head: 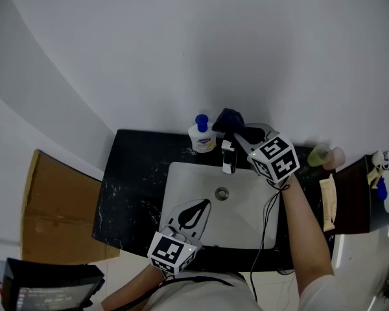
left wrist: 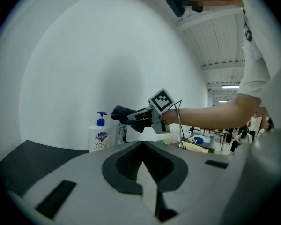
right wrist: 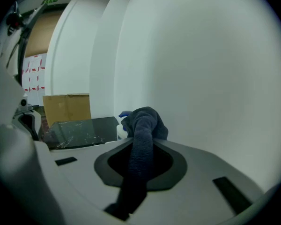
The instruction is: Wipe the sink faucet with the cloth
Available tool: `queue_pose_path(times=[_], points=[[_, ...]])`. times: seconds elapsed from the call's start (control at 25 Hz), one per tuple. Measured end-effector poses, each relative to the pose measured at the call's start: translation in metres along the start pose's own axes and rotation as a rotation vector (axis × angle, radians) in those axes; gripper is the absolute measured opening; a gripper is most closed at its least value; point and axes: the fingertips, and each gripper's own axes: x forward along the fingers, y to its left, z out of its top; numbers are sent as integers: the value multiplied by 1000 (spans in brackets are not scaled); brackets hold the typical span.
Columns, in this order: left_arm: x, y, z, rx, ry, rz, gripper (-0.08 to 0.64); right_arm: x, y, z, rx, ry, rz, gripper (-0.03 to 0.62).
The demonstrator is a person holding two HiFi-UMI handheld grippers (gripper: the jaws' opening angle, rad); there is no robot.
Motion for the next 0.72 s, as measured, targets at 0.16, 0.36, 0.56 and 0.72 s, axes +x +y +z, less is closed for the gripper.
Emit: queue_pose_path(times=[0.16, 0.36, 0.56, 0.72], points=[[3, -5, -1, -3, 1, -20, 2, -13, 30, -2, -22, -10, 60, 60], [10, -14, -3, -4, 10, -48, 2, -22, 50, -7, -50, -1, 105, 59], [15, -13, -6, -3, 18, -53, 2, -12, 35, -3, -9, -5, 119, 60], [14, -5, -5, -5, 19, -32, 2, -1, 9, 0, 34, -16, 87, 60]])
